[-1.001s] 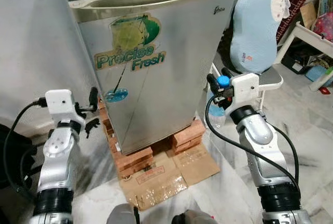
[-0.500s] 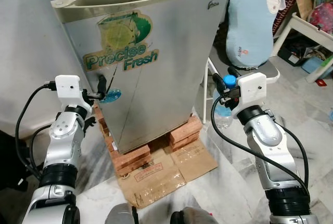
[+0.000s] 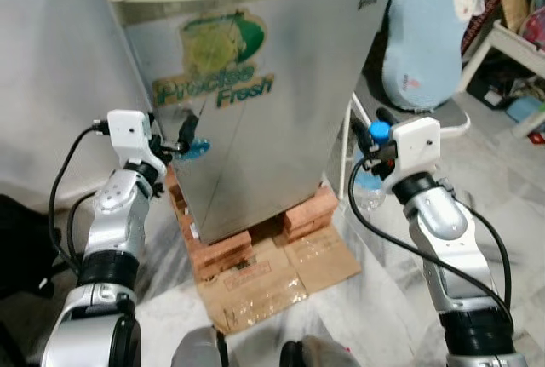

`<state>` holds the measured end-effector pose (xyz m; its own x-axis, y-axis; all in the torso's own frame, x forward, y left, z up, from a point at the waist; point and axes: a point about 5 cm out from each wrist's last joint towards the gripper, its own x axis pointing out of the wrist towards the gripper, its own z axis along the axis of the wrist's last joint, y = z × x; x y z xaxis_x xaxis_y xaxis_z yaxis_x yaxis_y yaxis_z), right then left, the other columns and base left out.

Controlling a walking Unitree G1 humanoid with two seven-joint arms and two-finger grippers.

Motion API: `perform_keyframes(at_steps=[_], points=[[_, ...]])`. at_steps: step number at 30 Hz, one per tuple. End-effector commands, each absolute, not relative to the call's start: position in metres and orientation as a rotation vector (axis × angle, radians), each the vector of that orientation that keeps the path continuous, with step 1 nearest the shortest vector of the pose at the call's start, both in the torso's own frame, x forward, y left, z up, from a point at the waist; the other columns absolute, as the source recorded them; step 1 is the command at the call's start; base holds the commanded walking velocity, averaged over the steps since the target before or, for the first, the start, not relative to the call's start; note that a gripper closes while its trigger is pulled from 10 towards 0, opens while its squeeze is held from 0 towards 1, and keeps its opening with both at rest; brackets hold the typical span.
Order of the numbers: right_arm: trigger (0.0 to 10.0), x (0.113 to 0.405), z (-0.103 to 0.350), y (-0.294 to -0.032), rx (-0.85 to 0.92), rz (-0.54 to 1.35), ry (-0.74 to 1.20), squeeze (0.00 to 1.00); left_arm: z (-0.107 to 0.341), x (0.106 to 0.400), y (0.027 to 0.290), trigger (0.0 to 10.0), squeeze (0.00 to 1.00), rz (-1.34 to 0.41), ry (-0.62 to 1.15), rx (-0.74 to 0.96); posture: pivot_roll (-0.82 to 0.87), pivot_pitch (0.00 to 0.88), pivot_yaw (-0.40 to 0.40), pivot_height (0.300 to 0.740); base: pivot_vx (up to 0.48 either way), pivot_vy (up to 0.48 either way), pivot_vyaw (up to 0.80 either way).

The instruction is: Restocking fridge

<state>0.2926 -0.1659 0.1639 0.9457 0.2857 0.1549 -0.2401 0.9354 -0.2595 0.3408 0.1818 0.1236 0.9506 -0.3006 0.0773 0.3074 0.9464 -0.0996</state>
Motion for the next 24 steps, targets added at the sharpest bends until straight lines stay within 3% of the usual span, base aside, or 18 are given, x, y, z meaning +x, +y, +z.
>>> perform_keyframes(at_steps=[1,3,10,16,24], points=[[10.0,0.293,0.170,-0.168,-0.262,0.245,-0.214,0.00,0.118,0.336,0.144,10.0,0.00,-0.498,-0.022,-0.105,-0.10,0.138,-0.058,0.740,0.000,0.000,0.00],[10.0,0.293,0.169,-0.170,-0.272,0.231,-0.213,0.00,0.119,0.335,0.140,10.0,0.00,-0.515,-0.025,-0.113,-0.10,0.136,-0.056,0.740,0.000,0.000,0.00],[10.0,0.297,0.162,-0.212,-0.325,-0.065,-0.137,0.00,0.127,0.317,0.100,10.0,0.00,-0.681,-0.040,-0.147,-0.09,0.122,-0.048,0.740,0.000,0.000,0.00],[10.0,0.295,0.153,-0.220,-0.301,-0.135,-0.084,0.00,0.123,0.303,0.078,10.0,0.00,-0.725,-0.042,-0.184,-0.07,0.115,-0.044,0.740,0.000,0.000,0.00],[10.0,0.295,0.151,-0.227,-0.330,-0.222,-0.068,0.00,0.126,0.296,0.068,10.0,0.00,-0.753,-0.049,-0.183,-0.06,0.103,-0.036,0.740,0.164,-0.293,-0.70]])
